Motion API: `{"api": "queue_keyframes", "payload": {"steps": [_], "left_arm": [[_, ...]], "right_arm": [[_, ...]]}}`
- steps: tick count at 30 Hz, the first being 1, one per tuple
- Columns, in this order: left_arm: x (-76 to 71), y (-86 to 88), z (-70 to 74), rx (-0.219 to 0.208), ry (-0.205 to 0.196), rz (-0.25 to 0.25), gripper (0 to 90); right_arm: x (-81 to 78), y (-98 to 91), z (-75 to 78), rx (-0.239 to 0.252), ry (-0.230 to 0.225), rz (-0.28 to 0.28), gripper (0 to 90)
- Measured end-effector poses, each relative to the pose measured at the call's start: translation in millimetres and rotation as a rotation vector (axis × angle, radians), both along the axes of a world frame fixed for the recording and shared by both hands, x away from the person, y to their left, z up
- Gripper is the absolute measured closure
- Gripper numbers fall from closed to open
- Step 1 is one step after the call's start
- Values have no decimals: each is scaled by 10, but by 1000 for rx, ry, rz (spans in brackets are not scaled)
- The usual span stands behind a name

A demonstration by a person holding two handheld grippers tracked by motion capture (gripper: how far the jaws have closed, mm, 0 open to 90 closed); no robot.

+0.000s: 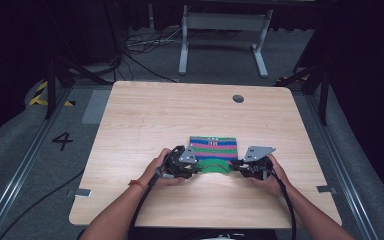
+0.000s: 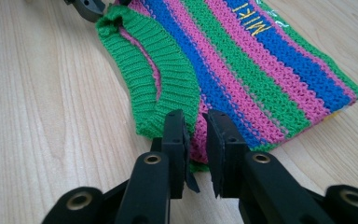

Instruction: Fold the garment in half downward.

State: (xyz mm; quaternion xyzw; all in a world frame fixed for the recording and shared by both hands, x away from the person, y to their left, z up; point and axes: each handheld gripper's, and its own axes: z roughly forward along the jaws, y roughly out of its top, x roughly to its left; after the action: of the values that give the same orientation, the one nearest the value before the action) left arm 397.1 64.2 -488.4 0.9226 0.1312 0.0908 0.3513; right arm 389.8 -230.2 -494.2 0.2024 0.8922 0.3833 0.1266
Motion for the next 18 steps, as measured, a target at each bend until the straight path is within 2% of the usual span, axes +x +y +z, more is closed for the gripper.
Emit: {"api": "queue_keyframes", "payload": {"steps": [3, 4, 5, 10, 12, 13, 15, 18], "left_arm": [[12, 18, 35, 31, -28, 32, 583], [20, 27, 45, 39, -32, 49, 568], [27, 48, 60, 30, -21, 59, 549], [-16, 131, 137, 44, -23, 69, 477], [-37, 170, 164, 81, -40, 90, 426], [-37, 170, 164, 81, -40, 90, 399], [-58, 214, 205, 105, -57, 111, 390], [-100, 310, 284, 107, -62, 109, 385]], "right_arm": [[-23, -18, 35, 1, 12, 3, 747], [-29, -22, 44, -1, 10, 5, 742], [-40, -25, 58, -6, 10, 7, 732], [-118, -25, 158, -57, -30, 35, 647], [-149, -37, 196, -63, -45, 36, 643], [-149, -37, 196, -63, -45, 36, 643], [-176, -78, 252, -80, -50, 28, 606], [-183, -114, 291, -86, -55, 22, 593]]}}
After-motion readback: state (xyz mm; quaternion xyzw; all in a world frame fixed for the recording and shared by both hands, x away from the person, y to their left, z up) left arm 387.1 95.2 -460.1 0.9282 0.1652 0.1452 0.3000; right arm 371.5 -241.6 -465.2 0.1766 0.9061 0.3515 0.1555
